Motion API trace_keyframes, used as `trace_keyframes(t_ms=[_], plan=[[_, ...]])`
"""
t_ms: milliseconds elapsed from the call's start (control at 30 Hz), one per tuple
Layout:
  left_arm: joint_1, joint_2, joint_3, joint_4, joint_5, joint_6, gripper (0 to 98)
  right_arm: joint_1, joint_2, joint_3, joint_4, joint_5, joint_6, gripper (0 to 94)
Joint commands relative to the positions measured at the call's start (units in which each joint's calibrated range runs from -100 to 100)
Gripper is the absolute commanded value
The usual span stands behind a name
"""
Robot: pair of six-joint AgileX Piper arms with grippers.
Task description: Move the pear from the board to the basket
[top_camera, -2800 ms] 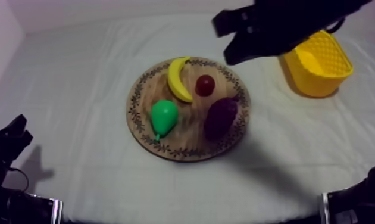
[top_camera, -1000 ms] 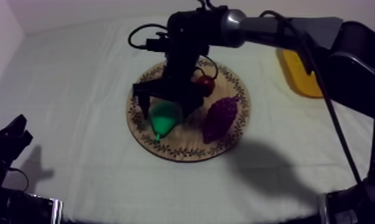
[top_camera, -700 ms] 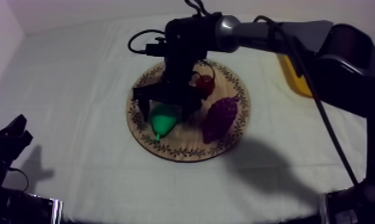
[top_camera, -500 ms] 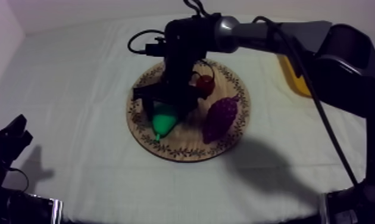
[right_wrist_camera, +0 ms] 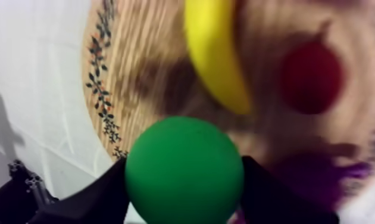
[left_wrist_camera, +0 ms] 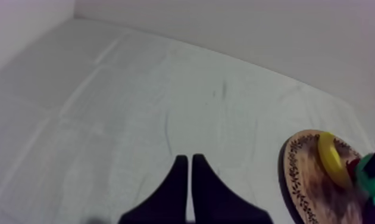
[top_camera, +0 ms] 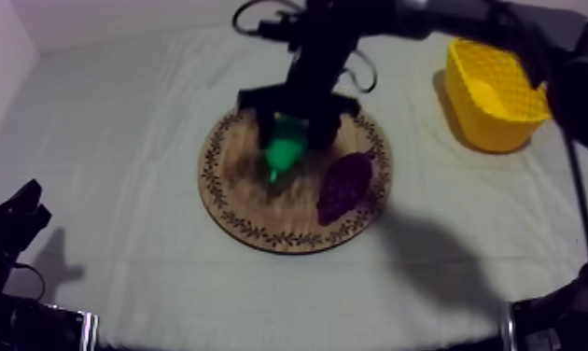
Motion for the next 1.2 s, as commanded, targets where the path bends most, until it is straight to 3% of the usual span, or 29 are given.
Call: trace_keyframes(t_ms=[0, 233, 600, 900, 1033, 1167], plan=[[0.00, -0.02, -0.05, -0.01, 0.01, 0.00, 0.1, 3.05, -6.56, 0.17, 0.64, 0.62, 0.92, 44.8], [0.00, -0.02, -0.05, -0.01, 0.01, 0.00, 0.1, 12.15, -16.33, 0.34, 4.17, 1.35, 3.34, 45.4], [0.00, -0.02, -0.05, -0.01, 0.01, 0.00, 0.1, 27.18, -23.22, 5.94, 8.32, -5.26, 7.14, 43.6], [0.00, -0.02, -0.05, -0.01, 0.01, 0.00, 0.1, 34.07, -20.42, 11.36, 10.23, -10.23, 8.84, 44.1], [0.00, -0.02, -0.05, -0.01, 0.01, 0.00, 0.1, 34.57, -19.31, 14.46, 10.75, -11.94, 9.00, 51.2], [0.00, -0.02, -0.05, -0.01, 0.01, 0.00, 0.1, 33.89, -18.97, 17.44, 11.56, -13.13, 8.56, 66.4]])
